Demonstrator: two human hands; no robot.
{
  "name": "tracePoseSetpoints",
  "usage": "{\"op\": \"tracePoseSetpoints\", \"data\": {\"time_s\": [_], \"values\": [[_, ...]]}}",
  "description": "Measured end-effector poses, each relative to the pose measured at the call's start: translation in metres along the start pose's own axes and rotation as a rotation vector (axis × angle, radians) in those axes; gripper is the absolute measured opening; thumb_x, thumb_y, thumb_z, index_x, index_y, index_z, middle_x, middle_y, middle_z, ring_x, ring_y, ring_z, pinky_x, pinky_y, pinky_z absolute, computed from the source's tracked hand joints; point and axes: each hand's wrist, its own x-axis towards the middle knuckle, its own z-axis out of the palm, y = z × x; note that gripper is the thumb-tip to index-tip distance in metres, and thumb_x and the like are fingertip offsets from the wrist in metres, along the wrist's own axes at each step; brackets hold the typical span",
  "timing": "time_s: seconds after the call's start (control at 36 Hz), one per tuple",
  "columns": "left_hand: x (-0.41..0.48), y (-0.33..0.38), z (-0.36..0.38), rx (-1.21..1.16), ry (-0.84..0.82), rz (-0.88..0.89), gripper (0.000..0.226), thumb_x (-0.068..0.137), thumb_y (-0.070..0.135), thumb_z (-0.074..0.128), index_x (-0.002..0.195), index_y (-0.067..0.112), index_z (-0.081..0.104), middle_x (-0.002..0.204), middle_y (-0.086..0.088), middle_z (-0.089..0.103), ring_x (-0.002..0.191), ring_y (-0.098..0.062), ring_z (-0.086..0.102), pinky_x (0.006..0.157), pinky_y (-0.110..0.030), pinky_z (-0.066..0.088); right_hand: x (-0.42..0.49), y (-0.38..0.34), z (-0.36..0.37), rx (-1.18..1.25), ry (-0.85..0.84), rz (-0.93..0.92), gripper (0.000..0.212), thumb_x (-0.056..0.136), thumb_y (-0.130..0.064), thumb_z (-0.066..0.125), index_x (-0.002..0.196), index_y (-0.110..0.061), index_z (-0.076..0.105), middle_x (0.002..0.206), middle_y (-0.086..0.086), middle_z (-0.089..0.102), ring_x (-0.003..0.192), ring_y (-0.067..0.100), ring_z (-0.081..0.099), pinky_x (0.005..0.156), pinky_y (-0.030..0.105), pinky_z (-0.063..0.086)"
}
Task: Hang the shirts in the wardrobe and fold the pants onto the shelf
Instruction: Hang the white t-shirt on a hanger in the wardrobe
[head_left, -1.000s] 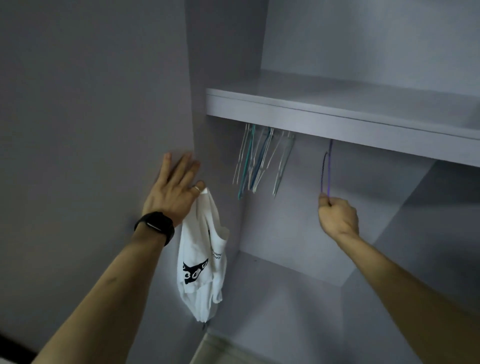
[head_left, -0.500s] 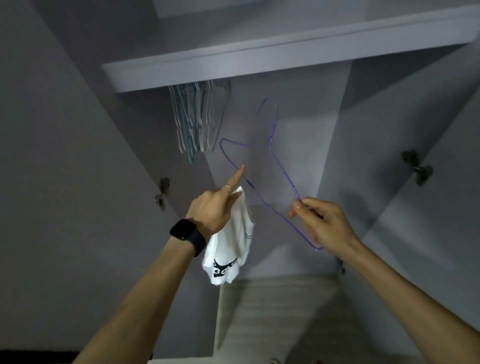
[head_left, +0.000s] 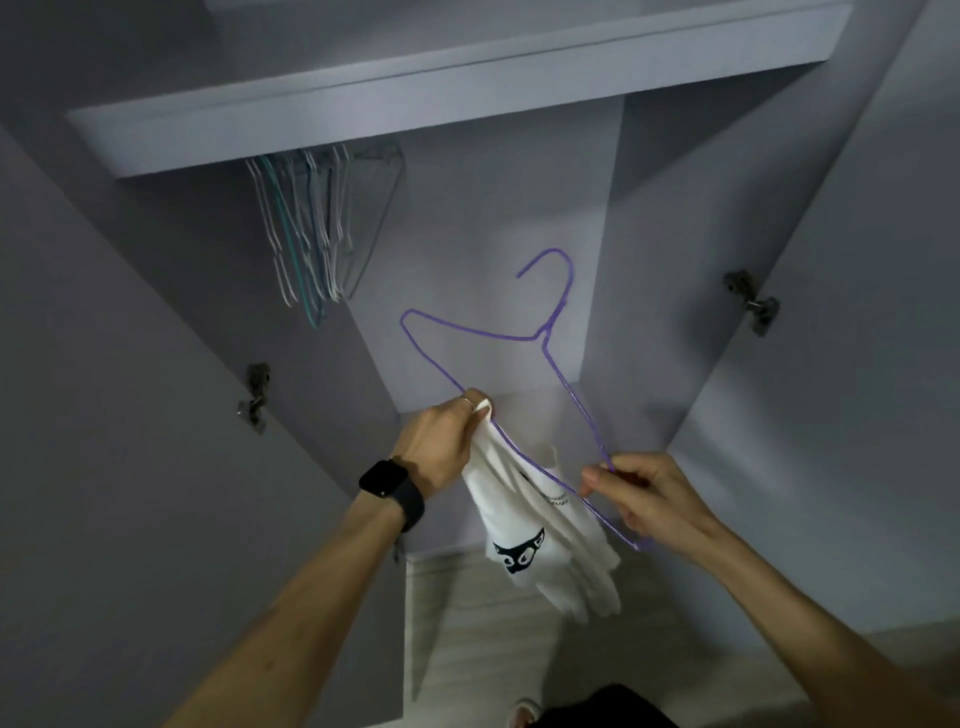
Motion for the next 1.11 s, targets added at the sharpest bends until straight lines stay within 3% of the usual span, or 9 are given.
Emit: {"op": "tracePoseSetpoints", "data": {"time_s": [0.14,0.19,0.33,0.44,0.53,0.58,0.72,0.94,1.11], "values": [[-0.005,0.008,0.007,0.210,-0.016,0.117,0.036,0.097,0.006,0.041,0.127,0.022,0.055,0.122,-0.001,0.060,0.111,-0.025,0.053,0.083,-0.031,0.044,0.013,-0.006,0.003,0.008,0.066,0.035,0.026,0.075,-0.053,0.077,0.090,-0.032,0.077,0.064,-0.008,0.062,0.053,0.006,0.053,0.051,0.018,0.045],[-0.009,0.014,0.010,0.298,-0.020,0.200,0.043,0.095,0.003,0.041,0.131,0.021,0.054,0.122,-0.001,0.059,0.112,-0.024,0.051,0.076,-0.027,0.034,0.028,-0.015,0.002,0.183,0.125,0.129,0.033,0.075,-0.052,0.077,0.090,-0.022,0.076,0.064,-0.001,0.058,0.050,0.011,0.049,0.047,0.021,0.041],[-0.018,0.015,0.016,0.347,-0.058,0.266,0.056,0.093,0.001,0.037,0.141,0.028,0.050,0.122,-0.001,0.061,0.116,-0.028,0.054,0.083,-0.030,0.040,0.066,-0.031,-0.018,0.505,0.229,0.507,0.038,0.099,-0.049,0.055,0.083,-0.016,0.063,0.049,-0.010,0.038,0.035,0.006,0.025,0.034,0.017,0.021],[-0.022,0.013,0.015,0.076,-0.053,0.126,0.070,0.104,0.021,0.047,0.146,0.059,0.007,0.112,0.003,0.067,0.103,-0.028,0.062,0.082,-0.038,0.052,0.076,-0.035,-0.030,0.361,0.504,0.426,0.038,0.100,-0.044,0.051,0.068,-0.023,0.049,0.043,-0.013,0.038,0.027,0.004,0.027,0.028,0.016,0.018],[-0.019,0.003,0.008,-0.041,0.074,0.040,0.027,0.101,0.048,0.045,0.125,0.046,0.034,0.081,0.013,0.057,0.075,-0.027,0.065,0.063,-0.031,0.043,0.081,-0.044,-0.035,0.526,0.675,0.326,0.038,0.096,-0.031,0.054,0.061,-0.027,0.040,0.048,-0.010,0.034,0.029,0.004,0.025,0.029,0.018,0.018],[-0.019,-0.004,-0.005,-0.023,0.115,0.048,0.023,0.095,0.060,0.040,0.109,0.042,0.045,0.071,0.013,0.055,0.064,-0.015,0.059,0.062,-0.028,0.041,0.085,-0.055,-0.036,0.725,0.698,0.260,0.038,0.093,-0.024,0.052,0.060,-0.028,0.033,0.045,-0.011,0.026,0.031,0.006,0.017,0.031,0.017,0.012],[-0.022,-0.006,-0.042,-0.092,0.248,0.120,0.015,0.091,0.040,0.065,0.102,0.031,0.069,0.082,0.033,0.062,0.078,0.009,0.059,0.072,-0.004,0.040,0.103,-0.087,-0.014,0.936,0.600,0.179,0.035,0.089,-0.022,0.043,0.061,-0.028,0.024,0.047,-0.009,0.016,0.041,0.011,0.009,0.038,0.023,0.006],[-0.028,0.008,-0.093,-0.273,0.417,-0.007,0.004,0.086,0.026,0.077,0.090,0.025,0.077,0.095,0.014,0.071,0.085,-0.004,0.068,0.080,-0.017,0.050,0.120,-0.109,0.063,0.986,0.474,0.151,0.037,0.092,-0.015,0.044,0.060,-0.026,0.029,0.045,-0.010,0.017,0.038,0.008,0.011,0.036,0.021,0.009],[-0.038,0.008,-0.122,-0.457,0.511,-0.099,0.016,0.085,0.035,0.076,0.090,0.019,0.078,0.090,0.006,0.076,0.087,-0.010,0.071,0.081,-0.026,0.054,0.115,-0.073,0.097,0.660,0.516,0.098,0.041,0.077,-0.020,0.056,0.043,-0.026,0.034,0.044,-0.012,0.025,0.042,0.009,0.020,0.046,0.024,0.017]]}}
